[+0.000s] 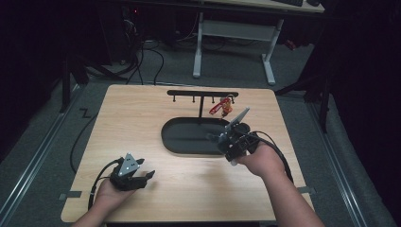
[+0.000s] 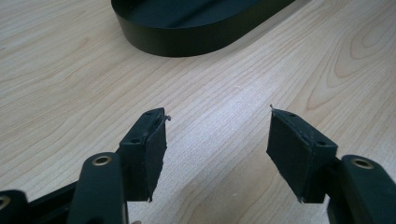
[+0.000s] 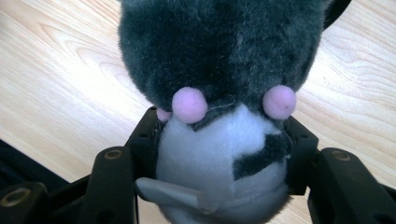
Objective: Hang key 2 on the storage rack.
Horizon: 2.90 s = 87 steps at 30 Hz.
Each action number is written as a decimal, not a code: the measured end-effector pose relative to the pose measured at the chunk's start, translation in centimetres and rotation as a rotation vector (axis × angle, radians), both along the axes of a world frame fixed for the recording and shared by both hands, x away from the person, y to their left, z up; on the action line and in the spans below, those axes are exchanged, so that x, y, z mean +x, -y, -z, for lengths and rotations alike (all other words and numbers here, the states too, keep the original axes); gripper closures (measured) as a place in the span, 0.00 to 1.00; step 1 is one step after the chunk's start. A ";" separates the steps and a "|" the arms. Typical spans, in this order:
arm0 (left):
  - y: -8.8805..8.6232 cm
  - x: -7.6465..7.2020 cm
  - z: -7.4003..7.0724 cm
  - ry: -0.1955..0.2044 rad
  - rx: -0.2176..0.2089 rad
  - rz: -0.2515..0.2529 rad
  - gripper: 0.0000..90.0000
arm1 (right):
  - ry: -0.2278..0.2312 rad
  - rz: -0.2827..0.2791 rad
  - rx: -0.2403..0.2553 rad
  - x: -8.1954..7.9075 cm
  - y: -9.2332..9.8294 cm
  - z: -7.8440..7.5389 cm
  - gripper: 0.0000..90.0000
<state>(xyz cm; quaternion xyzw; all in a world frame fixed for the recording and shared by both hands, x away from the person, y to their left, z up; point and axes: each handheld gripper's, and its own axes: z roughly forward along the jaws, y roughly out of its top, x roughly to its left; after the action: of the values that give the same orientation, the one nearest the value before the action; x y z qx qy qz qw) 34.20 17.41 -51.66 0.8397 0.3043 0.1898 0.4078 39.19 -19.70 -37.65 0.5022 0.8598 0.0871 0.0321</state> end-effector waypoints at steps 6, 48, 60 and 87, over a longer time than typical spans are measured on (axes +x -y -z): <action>0.0 0.0 0.0 -0.001 -0.001 0.002 0.42 | -0.006 0.007 0.009 1.0 0.0 -1.1 0.50; 0.0 0.1 0.1 -0.006 0.002 0.010 0.42 | 0.159 0.137 -0.050 7.3 -1.3 -6.2 0.51; 0.1 0.0 0.1 -0.007 0.005 0.014 0.42 | 0.087 0.112 -0.054 7.2 -1.2 -2.0 0.51; 0.1 0.0 0.3 -0.014 0.014 0.012 0.42 | 0.156 0.135 0.062 5.4 0.8 3.5 0.31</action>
<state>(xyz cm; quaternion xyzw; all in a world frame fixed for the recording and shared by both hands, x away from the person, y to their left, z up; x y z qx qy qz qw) 34.21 17.27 -51.95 0.8456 0.3006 0.1837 0.4010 44.55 -20.48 -41.11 0.5516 0.8157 0.1500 0.0889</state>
